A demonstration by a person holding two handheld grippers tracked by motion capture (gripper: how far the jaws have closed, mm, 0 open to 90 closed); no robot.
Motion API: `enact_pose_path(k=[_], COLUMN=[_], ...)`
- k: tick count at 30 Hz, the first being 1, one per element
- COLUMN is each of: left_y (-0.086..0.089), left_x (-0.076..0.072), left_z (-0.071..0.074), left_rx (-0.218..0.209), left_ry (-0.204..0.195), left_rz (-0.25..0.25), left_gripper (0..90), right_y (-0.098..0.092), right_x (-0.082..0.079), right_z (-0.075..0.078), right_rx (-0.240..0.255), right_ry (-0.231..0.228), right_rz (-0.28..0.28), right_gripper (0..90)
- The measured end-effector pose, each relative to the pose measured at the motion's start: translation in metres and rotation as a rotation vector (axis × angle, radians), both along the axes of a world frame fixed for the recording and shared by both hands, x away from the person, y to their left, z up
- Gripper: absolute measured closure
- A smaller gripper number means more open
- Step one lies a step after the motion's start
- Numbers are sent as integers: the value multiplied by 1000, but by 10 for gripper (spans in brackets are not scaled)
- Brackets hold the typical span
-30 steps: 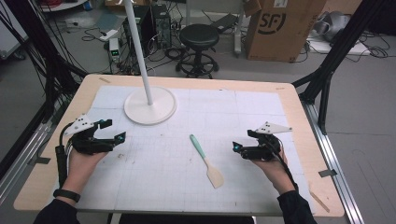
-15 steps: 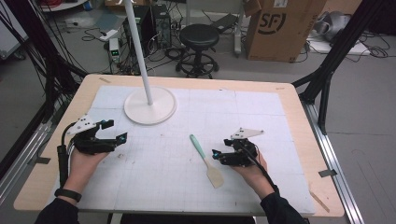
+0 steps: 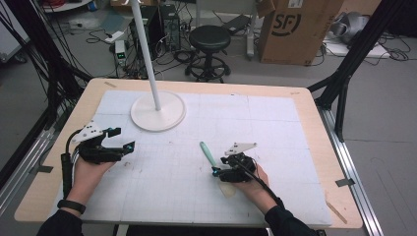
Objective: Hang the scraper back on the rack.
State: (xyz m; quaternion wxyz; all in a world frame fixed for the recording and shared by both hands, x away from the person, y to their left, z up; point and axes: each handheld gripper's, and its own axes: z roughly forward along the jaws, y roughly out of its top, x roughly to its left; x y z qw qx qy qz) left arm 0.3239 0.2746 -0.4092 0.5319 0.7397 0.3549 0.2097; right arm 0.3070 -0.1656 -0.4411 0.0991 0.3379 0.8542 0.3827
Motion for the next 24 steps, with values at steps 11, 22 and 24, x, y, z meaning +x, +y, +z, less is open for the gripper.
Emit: enact_pose_path(k=[11,22,24], left_y=[-2,-4,-4], left_x=[1,0,0], left_z=[-1,-1,-1], left_rx=[3,9,10], left_ry=[8,15,14], left_rz=[-8,-17,-17], left_gripper=[191,191,191], right_y=[8,14,14], right_x=[-6,-10,-9], right_z=[-1,0,1], right_rx=[-65,-67,-65], right_ry=[-43,-12,-6], right_rz=[-3,-53,-57], right_gripper=[651,781,787])
